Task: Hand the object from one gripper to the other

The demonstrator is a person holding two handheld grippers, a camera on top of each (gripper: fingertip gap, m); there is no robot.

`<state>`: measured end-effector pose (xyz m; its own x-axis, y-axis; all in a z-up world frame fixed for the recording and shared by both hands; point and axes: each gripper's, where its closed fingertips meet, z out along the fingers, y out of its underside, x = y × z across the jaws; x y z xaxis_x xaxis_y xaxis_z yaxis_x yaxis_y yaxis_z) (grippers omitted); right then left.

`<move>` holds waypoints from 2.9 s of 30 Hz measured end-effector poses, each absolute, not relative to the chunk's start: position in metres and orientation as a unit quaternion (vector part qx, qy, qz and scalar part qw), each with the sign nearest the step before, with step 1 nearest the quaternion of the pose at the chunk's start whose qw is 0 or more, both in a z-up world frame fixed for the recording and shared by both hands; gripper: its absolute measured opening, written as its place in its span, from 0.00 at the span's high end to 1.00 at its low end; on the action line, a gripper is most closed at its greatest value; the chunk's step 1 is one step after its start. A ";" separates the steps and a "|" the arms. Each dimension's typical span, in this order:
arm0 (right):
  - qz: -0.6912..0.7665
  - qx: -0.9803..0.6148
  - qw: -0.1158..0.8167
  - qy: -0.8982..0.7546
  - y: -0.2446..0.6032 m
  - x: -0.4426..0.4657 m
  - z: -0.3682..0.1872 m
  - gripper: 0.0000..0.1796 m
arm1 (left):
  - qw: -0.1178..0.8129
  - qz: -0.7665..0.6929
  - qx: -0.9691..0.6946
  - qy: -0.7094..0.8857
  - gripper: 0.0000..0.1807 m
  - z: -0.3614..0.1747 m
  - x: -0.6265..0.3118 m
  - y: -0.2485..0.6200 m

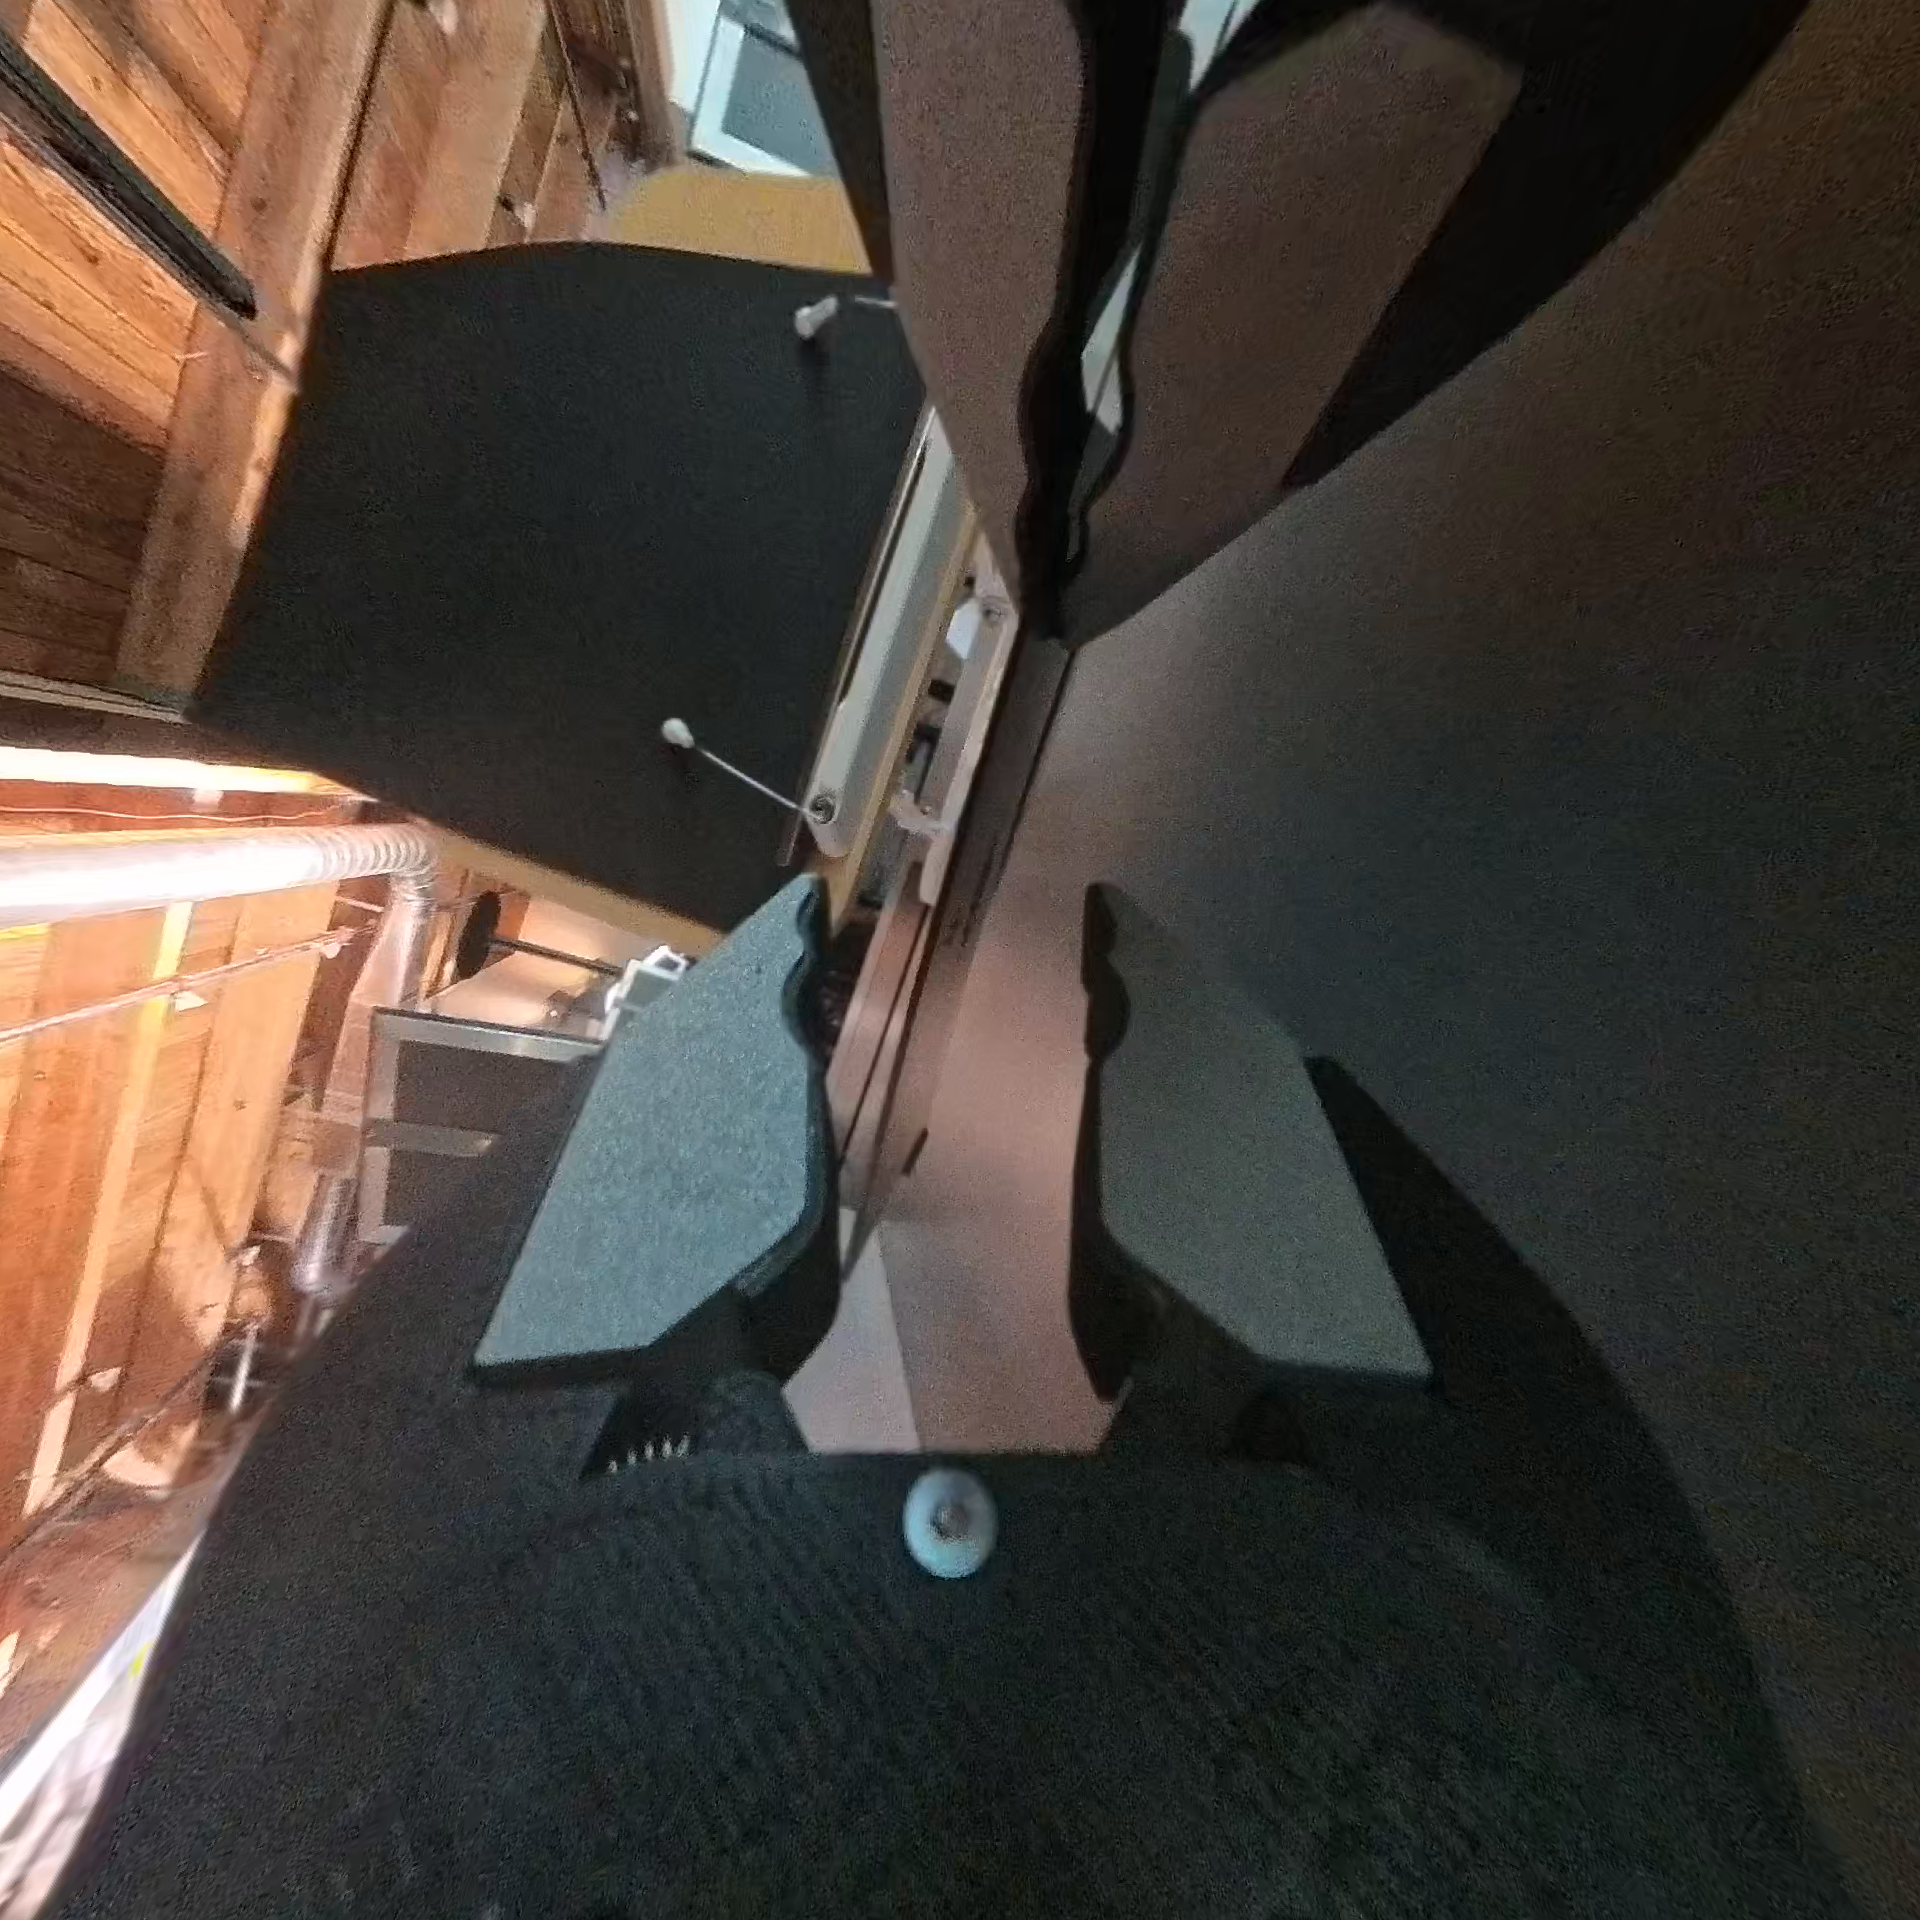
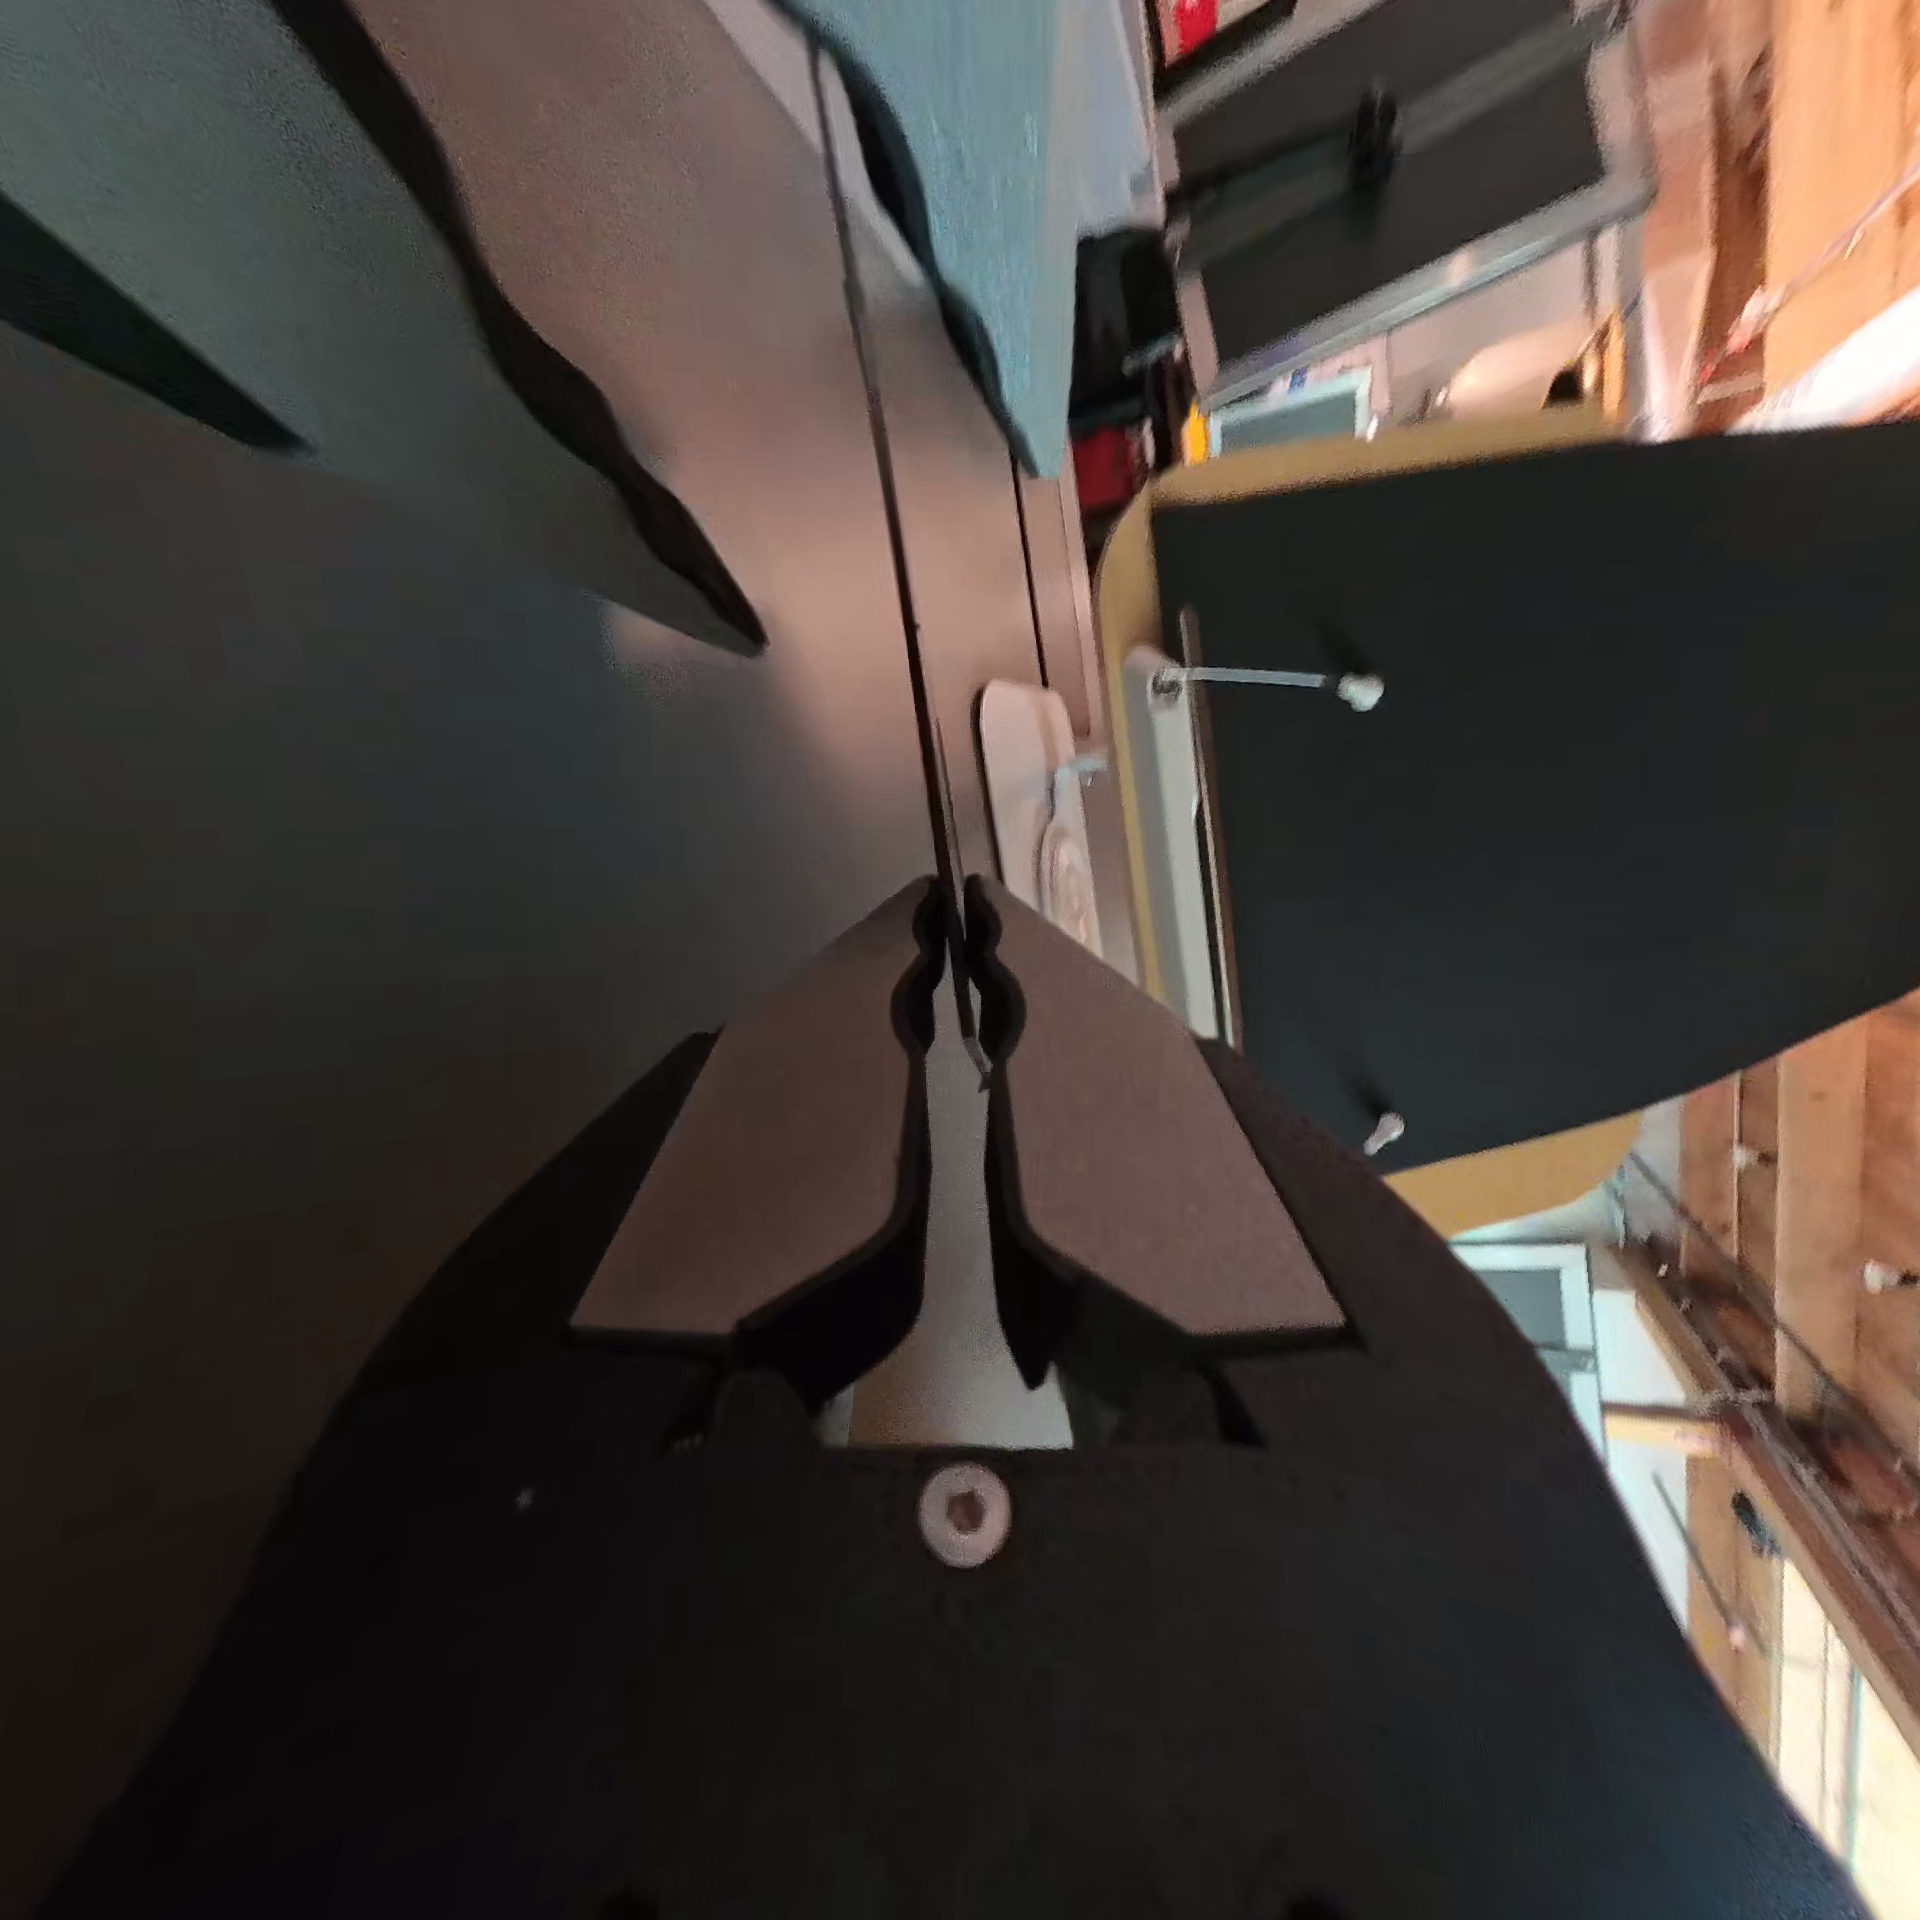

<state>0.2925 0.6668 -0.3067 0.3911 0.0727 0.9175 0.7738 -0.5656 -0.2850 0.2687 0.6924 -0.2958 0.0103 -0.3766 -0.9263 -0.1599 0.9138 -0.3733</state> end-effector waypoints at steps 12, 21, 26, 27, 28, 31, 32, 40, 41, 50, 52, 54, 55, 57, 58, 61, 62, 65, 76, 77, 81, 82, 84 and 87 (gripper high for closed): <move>-0.165 -0.719 0.667 -0.104 0.638 0.292 -0.232 0.68 | 0.691 -0.241 -0.274 0.624 1.00 -0.258 0.249 0.722; 0.117 -0.672 0.722 -0.119 0.623 0.252 -0.214 0.72 | 0.509 -0.639 -0.211 0.537 1.00 -0.202 0.197 0.663; 0.137 -0.686 0.698 -0.156 0.633 0.229 -0.227 0.70 | 0.420 -0.728 -0.178 0.512 1.00 -0.193 0.180 0.646; 0.142 -0.689 0.692 -0.162 0.635 0.224 -0.230 0.70 | 0.408 -0.739 -0.169 0.509 1.00 -0.192 0.176 0.644; 0.148 -0.692 0.686 -0.169 0.636 0.219 -0.233 0.69 | 0.399 -0.746 -0.164 0.506 1.00 -0.191 0.175 0.642; 0.167 -0.697 0.668 -0.200 0.637 0.202 -0.241 0.69 | 0.392 -0.750 -0.155 0.510 1.00 -0.192 0.172 0.638; 0.174 -0.699 0.661 -0.209 0.638 0.197 -0.244 0.69 | 0.390 -0.750 -0.152 0.512 1.00 -0.193 0.172 0.637; 0.019 -0.732 0.649 -0.203 0.659 0.216 -0.254 0.99 | 0.436 -0.704 -0.229 0.512 0.89 -0.206 0.199 0.648; -0.068 -0.733 0.654 -0.173 0.659 0.240 -0.250 1.00 | 0.454 -0.684 -0.266 0.505 0.82 -0.210 0.208 0.662; -0.346 -0.704 0.619 -0.042 0.620 0.325 -0.211 1.00 | 0.556 -0.529 -0.333 0.548 0.90 -0.243 0.229 0.692; -0.366 -0.691 0.623 -0.034 0.607 0.320 -0.190 1.00 | 0.559 -0.518 -0.327 0.558 0.91 -0.246 0.228 0.691; -0.380 -0.683 0.623 -0.026 0.591 0.317 -0.167 1.00 | 0.559 -0.512 -0.334 0.560 0.91 -0.248 0.230 0.693; -0.392 -0.688 0.611 -0.019 0.582 0.321 -0.157 1.00 | 0.556 -0.510 -0.338 0.562 0.91 -0.251 0.232 0.697; -0.423 -0.707 0.566 0.000 0.560 0.343 -0.142 1.00 | 0.556 -0.507 -0.341 0.564 0.91 -0.252 0.232 0.699; -0.433 -0.721 0.541 0.011 0.548 0.357 -0.137 1.00 | 0.560 -0.505 -0.340 0.562 0.92 -0.251 0.232 0.700; -0.431 -0.770 0.469 0.047 0.508 0.405 -0.133 1.00 | 0.566 -0.491 -0.341 0.568 0.93 -0.253 0.230 0.703; -0.435 -0.782 0.441 0.066 0.491 0.424 -0.134 1.00 | 0.566 -0.487 -0.344 0.570 0.93 -0.255 0.231 0.704; -0.408 -0.835 0.343 0.136 0.440 0.475 -0.160 1.00 | 0.556 -0.484 -0.351 0.578 0.94 -0.260 0.234 0.704; -0.296 -0.915 0.083 0.263 0.319 0.547 -0.290 1.00 | 0.561 -0.467 -0.332 0.597 0.96 -0.263 0.235 0.696; -0.291 -0.915 0.085 0.265 0.319 0.548 -0.292 1.00 | 0.561 -0.468 -0.333 0.596 0.96 -0.263 0.235 0.697; -0.249 -0.921 0.072 0.292 0.312 0.546 -0.298 1.00 | 0.559 -0.472 -0.337 0.593 0.96 -0.262 0.234 0.699; -0.236 -0.920 0.062 0.305 0.307 0.544 -0.297 1.00 | 0.559 -0.472 -0.338 0.592 0.96 -0.262 0.234 0.699; -0.212 -0.917 0.061 0.332 0.300 0.539 -0.292 1.00 | 0.557 -0.474 -0.341 0.590 0.96 -0.262 0.233 0.701; -0.173 -0.915 0.048 0.360 0.285 0.531 -0.290 1.00 | 0.554 -0.476 -0.344 0.590 0.97 -0.262 0.234 0.701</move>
<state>0.5312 0.2850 -0.2897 0.6805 -0.6760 0.2827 -0.6430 -0.7359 -0.2120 0.2340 0.7014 -0.2624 -0.1496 -0.9337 -0.3254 0.1209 0.3093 -0.9432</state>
